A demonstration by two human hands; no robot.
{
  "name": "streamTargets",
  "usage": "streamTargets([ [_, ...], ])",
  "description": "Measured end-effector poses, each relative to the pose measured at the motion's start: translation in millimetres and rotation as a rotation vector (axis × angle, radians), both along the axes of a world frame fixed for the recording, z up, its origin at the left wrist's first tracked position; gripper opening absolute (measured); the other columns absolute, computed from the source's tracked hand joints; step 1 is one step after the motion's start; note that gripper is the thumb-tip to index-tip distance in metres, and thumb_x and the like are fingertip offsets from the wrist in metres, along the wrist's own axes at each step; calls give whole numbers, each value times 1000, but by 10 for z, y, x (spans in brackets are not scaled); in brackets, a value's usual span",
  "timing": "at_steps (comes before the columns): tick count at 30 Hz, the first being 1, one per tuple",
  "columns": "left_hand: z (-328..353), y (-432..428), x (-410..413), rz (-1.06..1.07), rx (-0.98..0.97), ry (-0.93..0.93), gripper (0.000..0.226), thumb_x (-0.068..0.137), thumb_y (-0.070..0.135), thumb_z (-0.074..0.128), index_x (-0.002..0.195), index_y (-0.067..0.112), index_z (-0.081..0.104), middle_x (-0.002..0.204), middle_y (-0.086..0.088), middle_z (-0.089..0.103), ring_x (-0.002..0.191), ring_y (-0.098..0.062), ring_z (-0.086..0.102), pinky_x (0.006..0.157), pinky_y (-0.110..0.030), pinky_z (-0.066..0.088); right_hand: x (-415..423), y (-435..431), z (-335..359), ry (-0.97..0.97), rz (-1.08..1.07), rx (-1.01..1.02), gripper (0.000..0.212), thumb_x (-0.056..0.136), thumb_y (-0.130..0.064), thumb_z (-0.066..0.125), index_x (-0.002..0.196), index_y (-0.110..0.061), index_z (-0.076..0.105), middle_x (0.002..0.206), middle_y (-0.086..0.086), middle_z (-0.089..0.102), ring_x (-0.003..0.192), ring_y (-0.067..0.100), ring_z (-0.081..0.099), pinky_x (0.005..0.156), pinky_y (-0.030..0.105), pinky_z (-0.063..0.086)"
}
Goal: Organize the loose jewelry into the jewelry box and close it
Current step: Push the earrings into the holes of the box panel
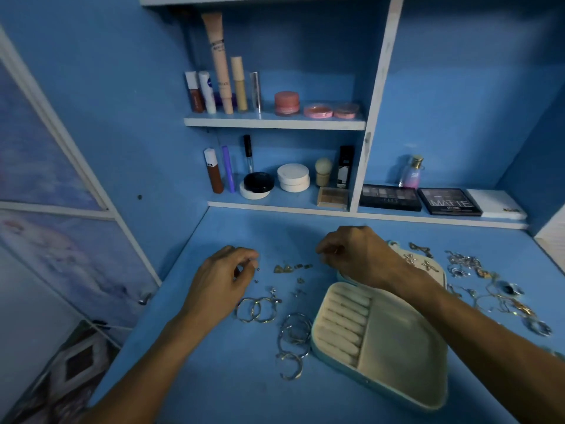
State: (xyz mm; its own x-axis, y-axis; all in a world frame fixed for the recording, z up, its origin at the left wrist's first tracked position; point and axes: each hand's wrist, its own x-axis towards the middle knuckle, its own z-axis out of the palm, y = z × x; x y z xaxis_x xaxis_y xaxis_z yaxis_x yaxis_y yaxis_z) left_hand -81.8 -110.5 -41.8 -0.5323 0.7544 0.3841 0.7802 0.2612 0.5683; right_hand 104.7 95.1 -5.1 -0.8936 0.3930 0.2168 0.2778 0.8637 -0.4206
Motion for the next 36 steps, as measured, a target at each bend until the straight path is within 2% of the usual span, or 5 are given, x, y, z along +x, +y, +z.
streamTargets([
  [11,148,496,216,-182,-150,146,19,101,26,58,112,22,73,97,4,61,94,-18,57,78,-29,46,-154,0,2,-152,-17,39,16,88,-32,72,103,-33,77,89,-15,53,86,11,59,86,32,51],
  [23,48,325,101,-159,-154,164,17,100,26,59,110,24,73,90,13,54,86,-9,52,72,-21,41,-282,-51,-37,-209,-41,72,14,93,-31,66,104,-32,75,109,-13,67,106,13,59,96,37,38],
  [29,103,350,224,-291,-120,143,15,96,35,64,103,28,76,87,13,61,83,-10,55,74,-14,38,-258,-5,-3,-260,-26,116,23,96,-32,61,117,-33,71,119,-12,66,115,15,54,89,34,30],
  [33,109,428,283,-337,-209,183,19,93,42,68,104,29,77,92,10,67,86,-11,56,80,-29,45,-229,124,51,-221,-64,64,21,97,-31,60,115,-32,72,119,-13,69,114,17,58,99,40,43],
  [36,109,462,298,-327,-217,178,15,92,34,71,102,25,77,93,6,71,87,-14,58,82,-29,46,-144,219,86,-153,-90,-5,17,94,-29,63,105,-33,76,107,-15,73,99,15,65,93,41,52],
])
